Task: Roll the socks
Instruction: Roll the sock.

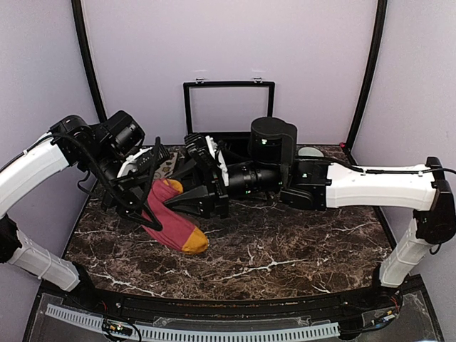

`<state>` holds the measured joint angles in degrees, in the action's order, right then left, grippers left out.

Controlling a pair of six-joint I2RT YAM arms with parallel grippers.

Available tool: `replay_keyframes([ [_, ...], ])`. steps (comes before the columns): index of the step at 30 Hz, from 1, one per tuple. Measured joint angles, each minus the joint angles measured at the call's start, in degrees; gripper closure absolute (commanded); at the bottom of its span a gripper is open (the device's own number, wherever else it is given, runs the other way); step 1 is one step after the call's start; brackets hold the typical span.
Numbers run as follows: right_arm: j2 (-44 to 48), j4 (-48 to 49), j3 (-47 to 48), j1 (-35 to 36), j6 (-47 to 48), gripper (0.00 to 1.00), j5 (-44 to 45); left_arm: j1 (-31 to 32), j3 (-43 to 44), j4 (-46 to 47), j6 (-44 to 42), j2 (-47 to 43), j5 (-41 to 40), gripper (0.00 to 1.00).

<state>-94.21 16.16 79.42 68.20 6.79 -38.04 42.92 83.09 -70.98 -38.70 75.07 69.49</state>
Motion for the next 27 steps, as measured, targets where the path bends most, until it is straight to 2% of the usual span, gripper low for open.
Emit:
replay_keyframes([
  [4, 2.3, -0.7, -1.3, -0.1, 0.4, 0.54, 1.4, 0.0, 0.0, 0.0, -0.5, 0.0, -1.1, 1.00],
  [10, 4.4, -1.0, -1.4, -0.4, 0.9, 0.61, 1.5, 0.0, 0.0, -0.1, -0.9, 0.0, -1.6, 1.00],
  [14, 4.1, -3.0, -0.7, -0.5, 0.9, 0.56, 0.7, 0.0, 0.0, -0.1, -1.1, 0.1, -2.1, 1.00],
  [18, 3.8, -4.3, -0.2, -0.7, 0.9, 0.57, 0.8, 0.0, 0.0, -0.1, -1.2, 0.1, -2.8, 1.00],
  [23, 1.4, -6.7, 3.0, -0.7, 0.9, 0.63, 0.8, 0.0, 0.0, -0.2, -1.5, 0.1, -3.3, 1.00],
  [27, 0.2, -7.9, 4.2, -0.8, 0.3, 0.79, 0.9, 0.0, 0.0, -0.3, -1.6, 0.1, -4.6, 1.00],
])
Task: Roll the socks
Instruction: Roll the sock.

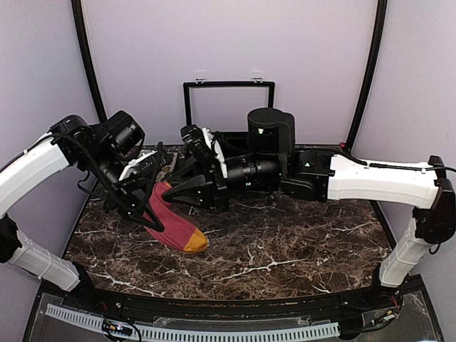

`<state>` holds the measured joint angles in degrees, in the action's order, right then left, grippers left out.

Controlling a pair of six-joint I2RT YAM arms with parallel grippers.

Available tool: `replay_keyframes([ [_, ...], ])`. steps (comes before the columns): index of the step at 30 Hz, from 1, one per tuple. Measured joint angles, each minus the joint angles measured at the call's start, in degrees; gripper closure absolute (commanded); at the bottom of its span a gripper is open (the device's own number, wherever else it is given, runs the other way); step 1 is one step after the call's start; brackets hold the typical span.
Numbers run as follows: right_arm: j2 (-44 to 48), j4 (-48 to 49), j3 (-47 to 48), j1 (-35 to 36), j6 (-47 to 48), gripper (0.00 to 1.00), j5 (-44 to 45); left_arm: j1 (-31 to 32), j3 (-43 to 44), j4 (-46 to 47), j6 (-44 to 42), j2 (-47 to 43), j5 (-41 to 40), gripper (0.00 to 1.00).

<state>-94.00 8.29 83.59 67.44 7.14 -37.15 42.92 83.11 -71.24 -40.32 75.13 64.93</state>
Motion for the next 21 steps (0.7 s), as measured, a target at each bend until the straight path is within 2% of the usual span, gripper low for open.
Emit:
replay_keyframes([
  [3, -0.1, -0.8, 0.0, 0.0, -0.7, 0.99, 0.6, 0.0, 0.1, -0.1, 0.0, 0.0, -1.3, 1.00],
  [8, 0.1, -0.5, -0.9, -0.1, -3.5, 1.00, 3.2, 0.0, 0.5, 1.0, 0.4, 0.0, -6.3, 1.00],
  [15, 0.9, -0.2, -3.9, 0.1, -10.3, 1.00, 15.4, 0.0, 0.5, 8.0, 4.0, 0.0, -23.5, 0.98],
  [17, 0.9, -0.1, -4.0, 0.7, -13.1, 1.00, 21.9, 0.0, 0.4, 11.9, 5.0, -0.4, -30.4, 0.90],
  [19, 0.7, 0.5, -4.0, 1.4, -15.4, 1.00, 27.0, 0.0, -0.1, 14.0, 5.1, -0.9, -33.2, 0.78],
  [21, 0.4, 2.2, -4.3, 2.2, -18.1, 1.00, 31.4, 0.0, -1.8, 17.7, 5.0, -2.5, -37.4, 0.73],
])
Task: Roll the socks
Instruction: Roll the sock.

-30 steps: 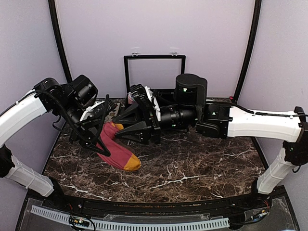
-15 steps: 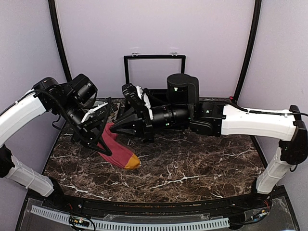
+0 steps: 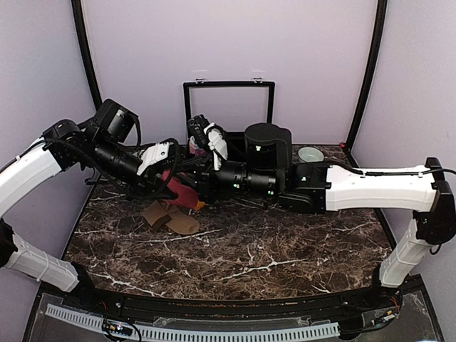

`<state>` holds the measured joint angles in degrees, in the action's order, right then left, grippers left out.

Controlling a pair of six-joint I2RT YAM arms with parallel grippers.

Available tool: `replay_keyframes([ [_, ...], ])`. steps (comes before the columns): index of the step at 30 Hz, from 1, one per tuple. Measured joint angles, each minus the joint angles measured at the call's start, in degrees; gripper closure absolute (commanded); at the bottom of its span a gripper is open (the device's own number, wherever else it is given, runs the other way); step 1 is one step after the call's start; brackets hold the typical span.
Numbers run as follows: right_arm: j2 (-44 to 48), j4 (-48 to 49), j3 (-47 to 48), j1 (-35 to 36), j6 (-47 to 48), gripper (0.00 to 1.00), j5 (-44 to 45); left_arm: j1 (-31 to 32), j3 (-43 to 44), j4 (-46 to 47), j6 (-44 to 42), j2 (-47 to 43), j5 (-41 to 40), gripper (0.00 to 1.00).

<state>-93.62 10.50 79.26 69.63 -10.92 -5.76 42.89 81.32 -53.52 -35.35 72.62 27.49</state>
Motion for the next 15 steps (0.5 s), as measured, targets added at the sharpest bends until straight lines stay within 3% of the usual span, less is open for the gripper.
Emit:
replay_keyframes([
  [8, -1.3, 13.8, -6.7, 1.5, -13.9, 1.00, 11.9, 0.1, -5.3, 10.3, -2.8, -4.0, -13.5, 0.69],
  [15, -5.2, 20.6, -7.2, 1.4, -22.0, 1.00, 14.6, 1.0, -10.3, 16.8, -6.4, -6.8, -21.2, 0.65],
])
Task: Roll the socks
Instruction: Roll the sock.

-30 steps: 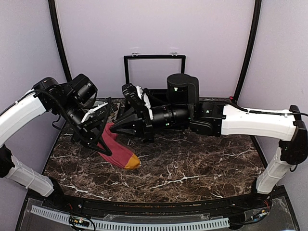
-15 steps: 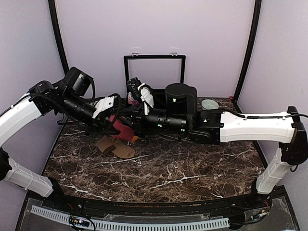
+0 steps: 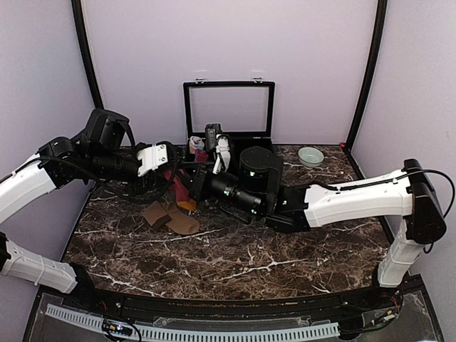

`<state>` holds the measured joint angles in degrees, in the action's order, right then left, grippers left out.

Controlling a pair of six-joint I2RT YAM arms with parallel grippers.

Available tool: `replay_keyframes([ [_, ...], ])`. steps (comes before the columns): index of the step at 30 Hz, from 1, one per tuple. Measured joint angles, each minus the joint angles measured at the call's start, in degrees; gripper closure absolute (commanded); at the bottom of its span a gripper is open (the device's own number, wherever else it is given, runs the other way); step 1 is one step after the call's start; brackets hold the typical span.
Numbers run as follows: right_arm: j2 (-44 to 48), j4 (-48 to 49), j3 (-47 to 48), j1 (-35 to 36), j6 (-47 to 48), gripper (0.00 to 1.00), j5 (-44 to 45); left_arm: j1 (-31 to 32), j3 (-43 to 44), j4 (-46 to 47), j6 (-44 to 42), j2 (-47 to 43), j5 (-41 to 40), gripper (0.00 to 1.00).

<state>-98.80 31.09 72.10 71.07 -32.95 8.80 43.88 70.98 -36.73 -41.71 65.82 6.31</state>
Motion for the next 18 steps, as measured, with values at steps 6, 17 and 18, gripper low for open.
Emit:
replay_keyframes([
  [6, -2.3, 3.0, 0.3, 0.0, -5.8, 1.00, 1.0, 2.6, -3.0, 3.3, -3.1, -1.4, -6.5, 0.68],
  [17, -4.4, 1.9, 2.5, 0.0, -15.5, 0.94, 3.7, 3.7, -5.7, 6.0, -6.6, -2.4, -12.9, 1.00],
  [18, -4.3, 1.6, 2.6, 0.0, -16.1, 0.90, 3.8, 3.7, -6.0, 6.4, -6.7, -2.7, -13.0, 1.00],
])
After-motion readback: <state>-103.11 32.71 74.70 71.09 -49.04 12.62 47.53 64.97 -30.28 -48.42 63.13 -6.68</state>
